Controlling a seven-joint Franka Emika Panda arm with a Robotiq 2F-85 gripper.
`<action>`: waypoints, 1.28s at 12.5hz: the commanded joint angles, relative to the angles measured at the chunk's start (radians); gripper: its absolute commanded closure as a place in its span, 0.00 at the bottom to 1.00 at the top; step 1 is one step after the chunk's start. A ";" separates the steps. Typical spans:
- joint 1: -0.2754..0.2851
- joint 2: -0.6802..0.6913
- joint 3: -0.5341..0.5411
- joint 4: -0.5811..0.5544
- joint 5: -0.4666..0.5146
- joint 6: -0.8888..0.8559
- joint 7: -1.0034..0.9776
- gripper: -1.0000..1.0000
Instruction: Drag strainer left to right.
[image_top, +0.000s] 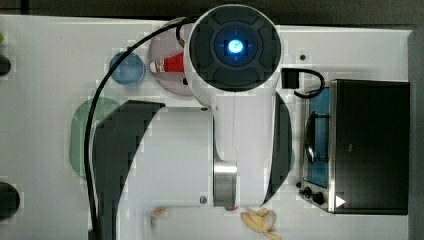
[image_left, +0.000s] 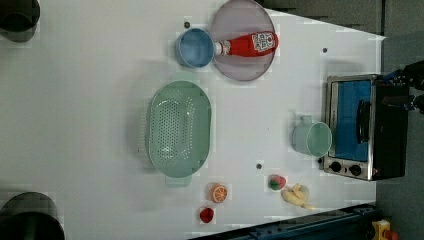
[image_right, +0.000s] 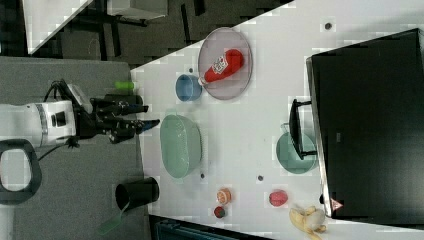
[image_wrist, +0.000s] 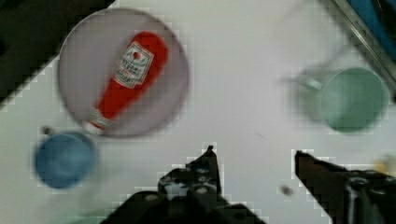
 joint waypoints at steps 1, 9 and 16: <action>-0.022 -0.557 -0.026 -0.304 -0.008 -0.250 0.190 0.21; 0.028 -0.475 0.154 -0.304 0.005 -0.098 0.191 0.00; 0.033 -0.168 0.476 -0.304 0.005 0.188 0.522 0.00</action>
